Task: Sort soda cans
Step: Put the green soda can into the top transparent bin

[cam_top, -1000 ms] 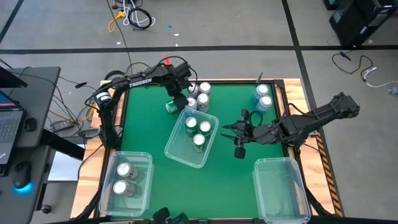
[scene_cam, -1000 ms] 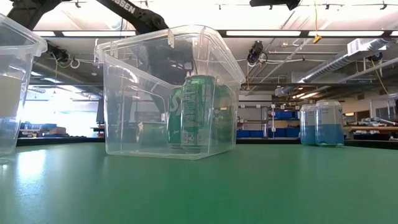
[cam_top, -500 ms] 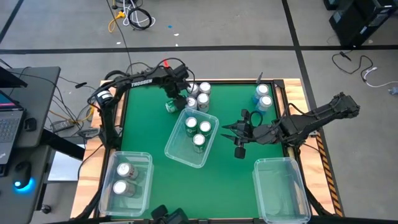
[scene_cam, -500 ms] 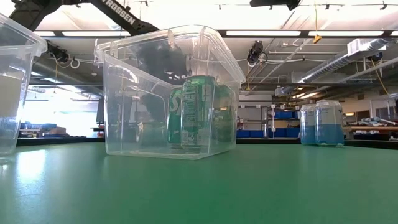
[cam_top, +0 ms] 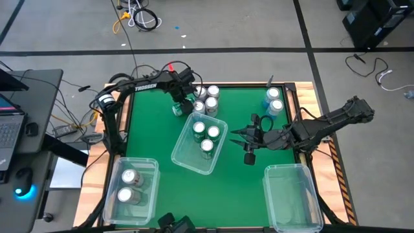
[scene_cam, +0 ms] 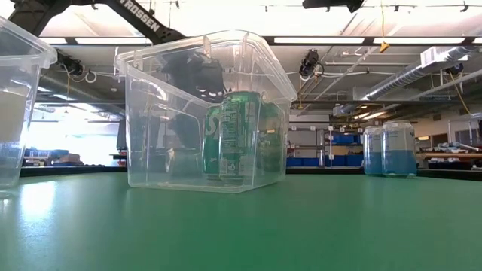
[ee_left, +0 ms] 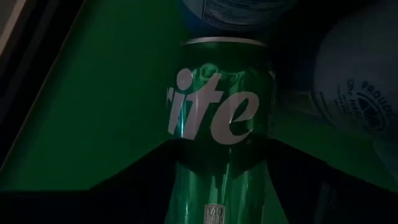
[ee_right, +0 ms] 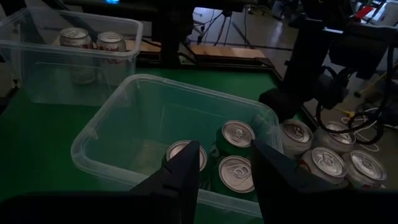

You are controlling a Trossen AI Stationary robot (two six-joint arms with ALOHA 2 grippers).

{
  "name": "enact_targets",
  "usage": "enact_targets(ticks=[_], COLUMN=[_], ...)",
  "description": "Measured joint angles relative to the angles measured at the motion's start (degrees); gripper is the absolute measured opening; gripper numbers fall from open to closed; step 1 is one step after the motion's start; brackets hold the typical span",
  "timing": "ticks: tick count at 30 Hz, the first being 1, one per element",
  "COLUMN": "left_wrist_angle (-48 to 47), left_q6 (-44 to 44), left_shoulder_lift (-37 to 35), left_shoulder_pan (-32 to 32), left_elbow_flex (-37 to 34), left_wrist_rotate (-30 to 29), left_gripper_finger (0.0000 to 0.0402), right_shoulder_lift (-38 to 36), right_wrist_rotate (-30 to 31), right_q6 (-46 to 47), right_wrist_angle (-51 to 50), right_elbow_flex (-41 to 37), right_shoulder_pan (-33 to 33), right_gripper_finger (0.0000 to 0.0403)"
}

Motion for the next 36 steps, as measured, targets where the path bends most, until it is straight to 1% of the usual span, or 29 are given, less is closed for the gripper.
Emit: enact_targets(ticks=[7,12,18,25,27,30,36], left_wrist_angle=[-2.1,-4.0,-3.4,-4.1,-5.6,-10.1,-18.9], left_q6=[0.1,-0.1,0.0,0.1,0.5,1.4,3.0], left_shoulder_lift=[1.3,1.6,1.4,1.2,1.2,1.4,1.7], left_shoulder_pan=[0.1,-0.3,-0.5,-0.8,-0.8,-0.7,-0.8], left_elbow_flex=[0.1,1.3,-0.2,-0.8,-0.3,1.4,6.0], left_wrist_rotate=[4.4,2.0,3.4,1.8,1.9,2.2,0.3], left_gripper_finger=[0.0246,0.0246,0.0246,0.0242,0.0230,0.0200,0.0143], right_shoulder_lift=[0.0,0.0,0.0,0.0,0.0,0.0,0.0], right_wrist_rotate=[0.0,0.0,0.0,0.0,0.0,0.0,0.0], right_q6=[-0.1,-0.2,-0.2,-0.2,-0.2,-0.2,-0.2], right_wrist_angle=[-0.2,-0.2,-0.3,-0.3,-0.3,-0.3,-0.3], right_elbow_flex=[0.0,0.0,0.0,0.0,0.0,0.0,0.0], right_shoulder_pan=[0.0,0.0,0.0,0.0,0.0,0.0,0.0], right_gripper_finger=[0.0130,0.0140,0.0154,0.0164,0.0165,0.0165,0.0166])
